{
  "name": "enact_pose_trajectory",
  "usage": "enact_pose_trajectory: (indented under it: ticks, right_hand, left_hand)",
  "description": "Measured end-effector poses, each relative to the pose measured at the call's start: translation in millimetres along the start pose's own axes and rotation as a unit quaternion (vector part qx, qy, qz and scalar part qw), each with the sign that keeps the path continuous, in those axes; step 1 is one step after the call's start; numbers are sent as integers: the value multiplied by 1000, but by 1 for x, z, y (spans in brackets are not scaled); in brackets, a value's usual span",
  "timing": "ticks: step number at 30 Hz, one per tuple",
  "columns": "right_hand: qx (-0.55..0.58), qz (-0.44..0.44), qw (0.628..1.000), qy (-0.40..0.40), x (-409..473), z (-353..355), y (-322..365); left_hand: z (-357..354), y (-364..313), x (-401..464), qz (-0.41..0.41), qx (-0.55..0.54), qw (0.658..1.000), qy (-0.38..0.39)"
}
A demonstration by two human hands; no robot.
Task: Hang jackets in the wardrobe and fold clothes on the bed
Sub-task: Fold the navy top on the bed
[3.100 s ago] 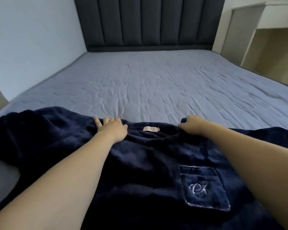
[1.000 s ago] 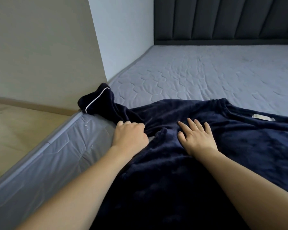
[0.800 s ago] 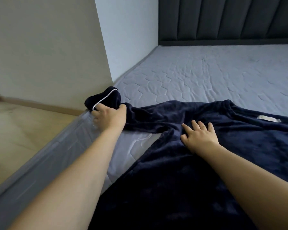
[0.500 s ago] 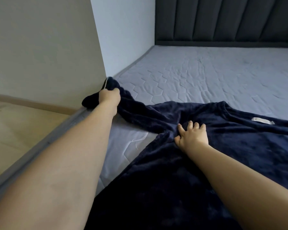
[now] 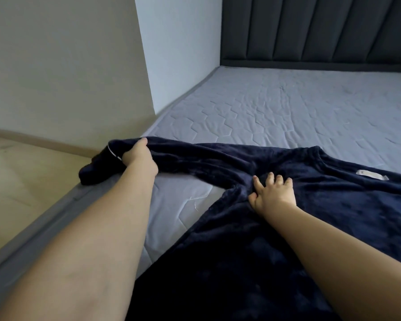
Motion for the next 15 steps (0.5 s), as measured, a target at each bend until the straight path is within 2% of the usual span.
enact_pose_trajectory:
  ticks: [1, 3, 5, 7, 8, 9, 10, 11, 12, 13, 14, 15]
  right_hand:
    - [0, 1, 1000, -1, 1, 0, 0]
    - [-1, 4, 1000, -2, 1, -1, 0]
    - [3, 4, 1000, 3, 2, -3, 1]
    - [11, 2, 1000, 4, 3, -4, 0]
    - [19, 6, 1000, 1, 3, -3, -1]
    - [32, 15, 999, -3, 3, -2, -1]
    - [54, 28, 998, -8, 4, -1, -2]
    - [86, 43, 995, -18, 7, -1, -5]
    - [137, 54, 989, -26, 12, 1, -11]
    - [204, 56, 977, -31, 19, 2, -20]
    - [270, 50, 961, -39, 28, 7, -32]
    - [317, 39, 946, -60, 41, 13, -46]
  left_hand:
    - [-7, -6, 0, -25, -13, 1000, -14]
    - [-22, -15, -2, -45, -55, 997, 3]
    - [-18, -24, -1, -70, -69, 995, -24]
    - [9, -25, 4, -86, -58, 988, -115]
    - [23, -18, 10, -94, -74, 977, -177]
    - [39, -12, 4, -129, -45, 962, -235]
    - [48, -17, -14, -223, 133, 924, -280]
    - [36, -21, -28, -346, 271, 868, -231]
    - [14, -15, -36, -463, 379, 787, -152]
    - [-10, -3, -42, -514, 454, 726, -59]
    - [-34, 10, -46, -515, 512, 687, 34]
    - [-53, 25, -40, -476, 569, 662, 107]
Point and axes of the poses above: each hand's wrist, its own x-axis towards the middle knuckle, its own z-axis out of the back of the hand, y = z × x, the point moved 6 cm from there along x, towards the middle knuckle, and after that the axes turned 11 degrees about -x, right-handed, at the moved point
